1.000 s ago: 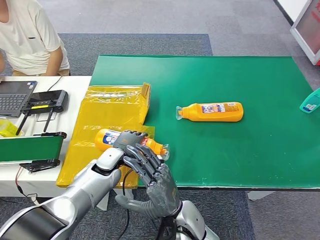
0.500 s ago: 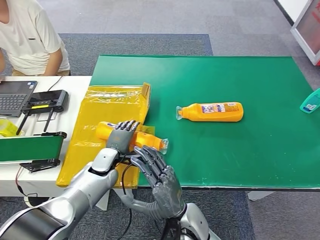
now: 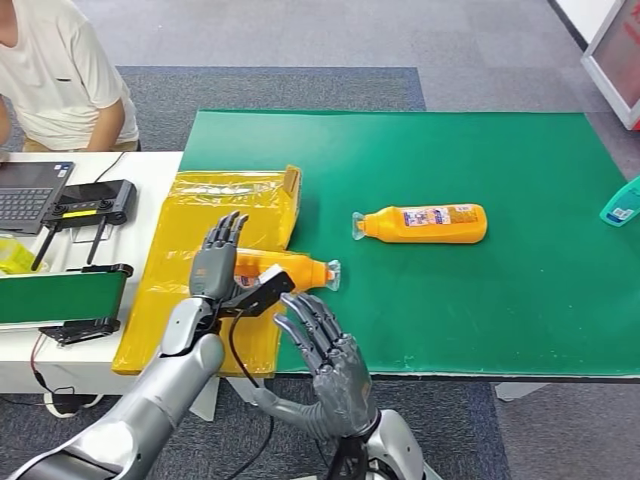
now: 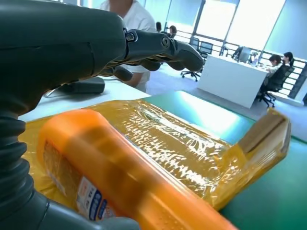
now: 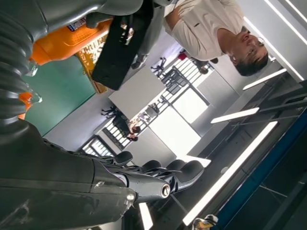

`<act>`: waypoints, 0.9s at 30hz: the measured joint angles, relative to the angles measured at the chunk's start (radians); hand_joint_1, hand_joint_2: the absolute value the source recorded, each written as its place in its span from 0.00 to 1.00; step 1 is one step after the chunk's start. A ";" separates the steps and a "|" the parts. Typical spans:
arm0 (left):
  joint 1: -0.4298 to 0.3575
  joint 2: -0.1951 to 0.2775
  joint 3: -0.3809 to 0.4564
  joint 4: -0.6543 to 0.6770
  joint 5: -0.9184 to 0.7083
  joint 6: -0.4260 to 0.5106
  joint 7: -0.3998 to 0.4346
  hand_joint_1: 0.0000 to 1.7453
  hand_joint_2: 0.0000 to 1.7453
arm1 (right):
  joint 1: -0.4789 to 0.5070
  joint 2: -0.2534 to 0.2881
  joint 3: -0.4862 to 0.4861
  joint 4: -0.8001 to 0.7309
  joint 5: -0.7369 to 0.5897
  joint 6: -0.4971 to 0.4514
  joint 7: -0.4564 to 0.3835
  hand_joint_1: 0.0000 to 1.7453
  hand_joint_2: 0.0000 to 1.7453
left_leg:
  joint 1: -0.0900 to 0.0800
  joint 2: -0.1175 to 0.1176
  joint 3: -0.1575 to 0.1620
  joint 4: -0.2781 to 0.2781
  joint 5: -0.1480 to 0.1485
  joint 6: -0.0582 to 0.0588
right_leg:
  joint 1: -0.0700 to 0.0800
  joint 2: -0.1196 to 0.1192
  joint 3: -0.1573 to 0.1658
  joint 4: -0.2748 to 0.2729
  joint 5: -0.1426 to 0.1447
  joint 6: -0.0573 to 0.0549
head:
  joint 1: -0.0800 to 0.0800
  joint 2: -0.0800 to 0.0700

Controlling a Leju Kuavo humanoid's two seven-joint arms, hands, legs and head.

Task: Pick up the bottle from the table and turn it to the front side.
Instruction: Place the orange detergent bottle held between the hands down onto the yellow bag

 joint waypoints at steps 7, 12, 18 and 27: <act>0.230 0.003 0.008 -0.428 0.216 -0.170 -0.083 0.00 1.00 | 0.041 -0.001 -0.048 -0.011 0.040 -0.007 0.013 0.00 1.00 | 0.000 0.000 -0.001 0.000 -0.001 0.000 | 0.000 0.000 -0.001 0.000 -0.001 0.000 | 0.000 0.000; 0.391 0.023 -0.015 -0.704 0.307 -0.221 -0.128 0.00 1.00 | 0.065 -0.004 -0.071 -0.029 0.067 -0.019 0.029 0.00 1.00 | 0.000 0.000 -0.001 0.000 -0.003 -0.001 | 0.000 0.000 -0.001 0.000 -0.002 0.000 | 0.000 0.000; 0.601 0.069 -0.059 -0.995 0.466 -0.241 -0.228 0.00 1.00 | 0.092 -0.010 -0.095 -0.054 0.053 -0.017 0.070 0.00 1.00 | 0.000 0.001 -0.001 0.000 -0.005 0.000 | 0.000 0.000 -0.001 0.000 -0.004 0.000 | 0.000 0.000; 0.895 0.131 -0.040 -1.263 0.838 -0.359 -0.412 0.00 1.00 | 0.188 -0.006 -0.207 -0.119 -0.255 0.173 0.067 0.00 1.00 | 0.000 0.000 -0.001 0.000 -0.007 0.001 | 0.000 0.000 0.001 0.000 -0.008 0.002 | 0.000 0.000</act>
